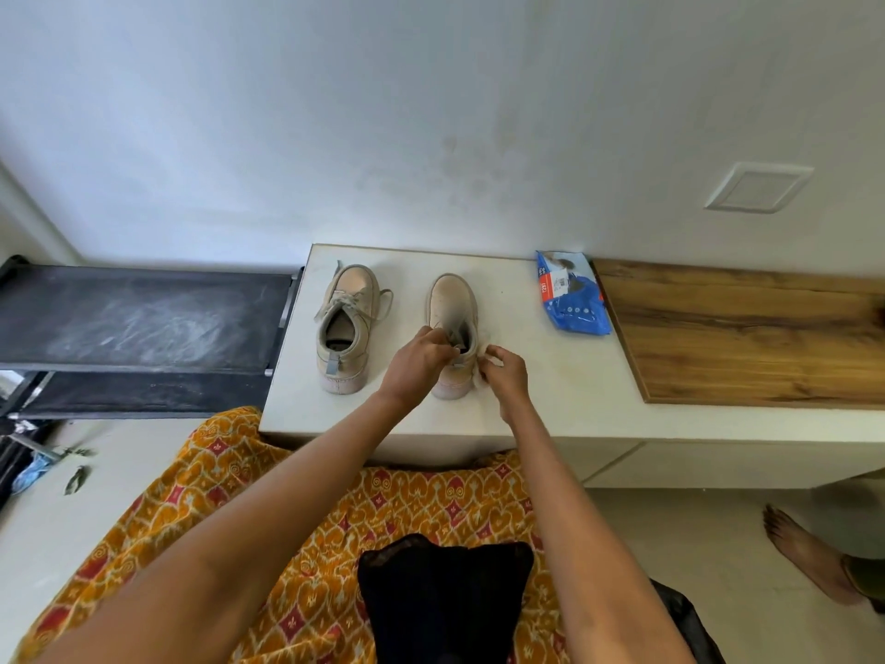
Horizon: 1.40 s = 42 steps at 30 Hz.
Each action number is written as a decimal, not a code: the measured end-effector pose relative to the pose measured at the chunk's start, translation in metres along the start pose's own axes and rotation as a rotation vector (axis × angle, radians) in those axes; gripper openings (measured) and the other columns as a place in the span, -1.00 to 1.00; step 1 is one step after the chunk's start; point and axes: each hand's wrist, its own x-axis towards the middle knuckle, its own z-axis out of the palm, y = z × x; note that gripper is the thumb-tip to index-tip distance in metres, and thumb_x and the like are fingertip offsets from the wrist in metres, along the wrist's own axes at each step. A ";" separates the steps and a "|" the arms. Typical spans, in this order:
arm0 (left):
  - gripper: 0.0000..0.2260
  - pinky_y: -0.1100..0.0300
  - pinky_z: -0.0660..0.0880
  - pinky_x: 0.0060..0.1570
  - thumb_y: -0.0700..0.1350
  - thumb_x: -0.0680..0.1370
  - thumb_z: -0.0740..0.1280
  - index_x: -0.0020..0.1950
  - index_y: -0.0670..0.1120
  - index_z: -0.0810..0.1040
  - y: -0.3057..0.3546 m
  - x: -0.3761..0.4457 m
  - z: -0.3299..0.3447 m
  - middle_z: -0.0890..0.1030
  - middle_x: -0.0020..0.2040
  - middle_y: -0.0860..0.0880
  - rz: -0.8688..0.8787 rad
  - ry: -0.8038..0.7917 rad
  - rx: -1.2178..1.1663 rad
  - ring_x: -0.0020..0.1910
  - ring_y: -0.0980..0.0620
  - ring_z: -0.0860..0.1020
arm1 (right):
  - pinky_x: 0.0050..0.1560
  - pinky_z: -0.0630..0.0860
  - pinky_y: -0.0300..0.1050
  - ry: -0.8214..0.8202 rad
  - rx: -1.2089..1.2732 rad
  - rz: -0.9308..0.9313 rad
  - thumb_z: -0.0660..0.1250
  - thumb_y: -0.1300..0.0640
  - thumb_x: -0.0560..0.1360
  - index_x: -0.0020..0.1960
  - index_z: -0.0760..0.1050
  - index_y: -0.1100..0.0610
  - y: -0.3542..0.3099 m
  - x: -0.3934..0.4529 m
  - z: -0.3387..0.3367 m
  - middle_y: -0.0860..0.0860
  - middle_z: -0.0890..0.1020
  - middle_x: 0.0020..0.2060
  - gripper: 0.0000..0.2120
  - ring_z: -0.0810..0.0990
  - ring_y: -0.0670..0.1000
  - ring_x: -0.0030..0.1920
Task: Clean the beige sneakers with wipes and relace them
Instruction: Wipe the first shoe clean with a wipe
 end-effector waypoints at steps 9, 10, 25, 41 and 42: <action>-0.89 0.13 0.40 -0.46 -0.29 0.38 0.46 -0.12 -0.17 0.70 0.006 0.009 0.004 0.61 -0.26 -0.11 -0.022 -0.001 -0.027 -0.26 -0.15 0.53 | -0.21 0.40 -0.49 0.238 -0.056 -0.093 0.38 0.15 0.50 0.03 0.65 0.21 0.022 -0.054 0.025 0.07 0.70 -0.08 -0.82 0.62 -0.05 -0.10; -0.88 0.12 0.41 -0.45 -0.31 0.38 0.45 -0.11 -0.17 0.70 0.006 0.010 0.004 0.62 -0.24 -0.12 -0.015 -0.008 -0.025 -0.25 -0.16 0.53 | -0.25 0.40 -0.45 0.217 -0.099 -0.093 0.39 0.10 0.48 0.01 0.66 0.17 0.026 -0.057 0.025 0.05 0.70 -0.08 -0.82 0.62 -0.04 -0.10; -0.71 0.07 0.50 -0.22 -0.38 0.51 0.22 0.15 -0.18 0.62 0.001 0.003 -0.003 0.65 0.01 -0.17 0.047 -0.059 -0.069 -0.07 -0.18 0.60 | 0.01 0.46 0.03 0.448 -0.287 -0.161 0.44 0.07 0.43 -0.12 0.64 0.16 0.030 -0.059 0.038 0.11 0.66 -0.16 -0.85 0.56 0.14 -0.07; -0.72 0.13 0.41 -0.23 -0.31 0.55 0.23 0.22 -0.16 0.58 0.004 0.005 -0.005 0.64 0.02 -0.17 0.032 -0.065 -0.080 -0.08 -0.17 0.58 | 0.17 0.32 -0.03 0.528 -0.282 -0.274 0.50 0.04 0.36 -0.12 0.65 0.13 0.021 -0.045 0.029 0.05 0.59 0.01 -0.81 0.47 0.08 0.11; -0.73 0.13 0.43 -0.23 -0.30 0.55 0.25 0.22 -0.16 0.58 0.005 0.004 -0.006 0.64 0.02 -0.17 0.038 -0.060 -0.085 -0.08 -0.17 0.58 | 0.20 0.31 -0.02 0.520 -0.272 -0.272 0.50 0.04 0.37 -0.11 0.65 0.14 0.023 -0.045 0.030 0.04 0.59 0.05 -0.81 0.46 0.07 0.14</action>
